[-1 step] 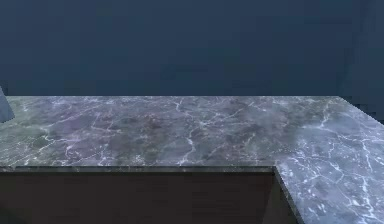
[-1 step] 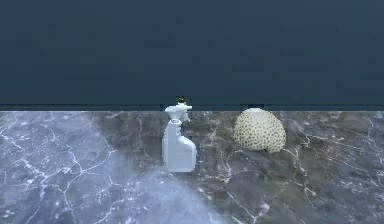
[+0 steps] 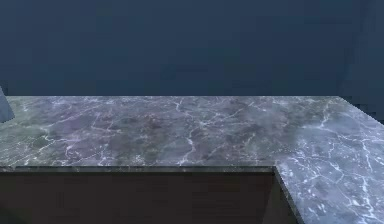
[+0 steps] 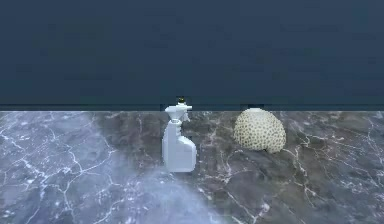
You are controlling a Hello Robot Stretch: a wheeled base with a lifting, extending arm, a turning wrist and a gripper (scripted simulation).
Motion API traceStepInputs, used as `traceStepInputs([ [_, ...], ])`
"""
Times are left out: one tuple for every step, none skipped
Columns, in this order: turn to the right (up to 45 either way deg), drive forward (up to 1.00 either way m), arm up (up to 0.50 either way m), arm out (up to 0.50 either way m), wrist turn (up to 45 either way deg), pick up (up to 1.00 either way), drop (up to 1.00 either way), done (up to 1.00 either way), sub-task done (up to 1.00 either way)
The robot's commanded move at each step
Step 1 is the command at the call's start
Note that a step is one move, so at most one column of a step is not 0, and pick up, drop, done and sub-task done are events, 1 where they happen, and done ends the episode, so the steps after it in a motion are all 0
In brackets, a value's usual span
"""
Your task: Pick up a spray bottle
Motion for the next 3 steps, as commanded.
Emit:
traceStepInputs([
  [0.0,0.0,0.38,0.0,0.0,0.0,0.0,0.0,0.0],
  [0.0,0.0,0.0,0.16,0.0,0.0,0.0,0.0,0.0],
  [0.0,0.0,0.0,0.0,45.0,0.0,0.0,0.0,0.0],
])
